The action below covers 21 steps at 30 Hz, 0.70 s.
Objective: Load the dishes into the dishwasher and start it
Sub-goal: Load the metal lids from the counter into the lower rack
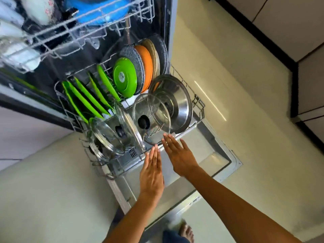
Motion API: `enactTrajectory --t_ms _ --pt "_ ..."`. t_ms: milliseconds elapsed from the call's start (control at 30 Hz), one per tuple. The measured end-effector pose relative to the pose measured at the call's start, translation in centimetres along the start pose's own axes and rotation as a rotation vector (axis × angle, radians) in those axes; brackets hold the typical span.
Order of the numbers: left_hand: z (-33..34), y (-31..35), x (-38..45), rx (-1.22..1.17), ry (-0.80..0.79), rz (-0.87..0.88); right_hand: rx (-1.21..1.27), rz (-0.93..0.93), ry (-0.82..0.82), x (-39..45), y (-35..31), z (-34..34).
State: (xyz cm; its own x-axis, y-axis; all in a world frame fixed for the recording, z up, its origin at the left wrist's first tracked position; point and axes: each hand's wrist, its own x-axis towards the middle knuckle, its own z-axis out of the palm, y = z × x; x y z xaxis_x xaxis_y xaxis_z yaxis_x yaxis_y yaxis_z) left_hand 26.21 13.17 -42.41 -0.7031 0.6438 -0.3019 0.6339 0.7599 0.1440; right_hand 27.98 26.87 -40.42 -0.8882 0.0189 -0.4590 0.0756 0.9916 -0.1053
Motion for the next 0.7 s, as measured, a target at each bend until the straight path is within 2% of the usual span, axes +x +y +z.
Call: enactTrajectory --t_ms 100,333,600,700 --pt "0.3 1.0 0.5 -0.027 0.022 -0.063 -0.012 0.005 0.027 0.2 -0.2 1.0" --pt "1.8 0.6 1.0 -0.008 0.057 -0.093 -0.154 -0.024 0.19 1.7 0.4 2.9" --pt "0.0 -2.3 4.5 0.097 0.113 -0.152 -0.205 -0.062 0.129 6.3 0.3 -0.4" --pt "-1.3 -3.9 6.5 0.111 -0.007 -0.132 -0.205 -0.047 0.117 8.6 -0.1 -1.9"
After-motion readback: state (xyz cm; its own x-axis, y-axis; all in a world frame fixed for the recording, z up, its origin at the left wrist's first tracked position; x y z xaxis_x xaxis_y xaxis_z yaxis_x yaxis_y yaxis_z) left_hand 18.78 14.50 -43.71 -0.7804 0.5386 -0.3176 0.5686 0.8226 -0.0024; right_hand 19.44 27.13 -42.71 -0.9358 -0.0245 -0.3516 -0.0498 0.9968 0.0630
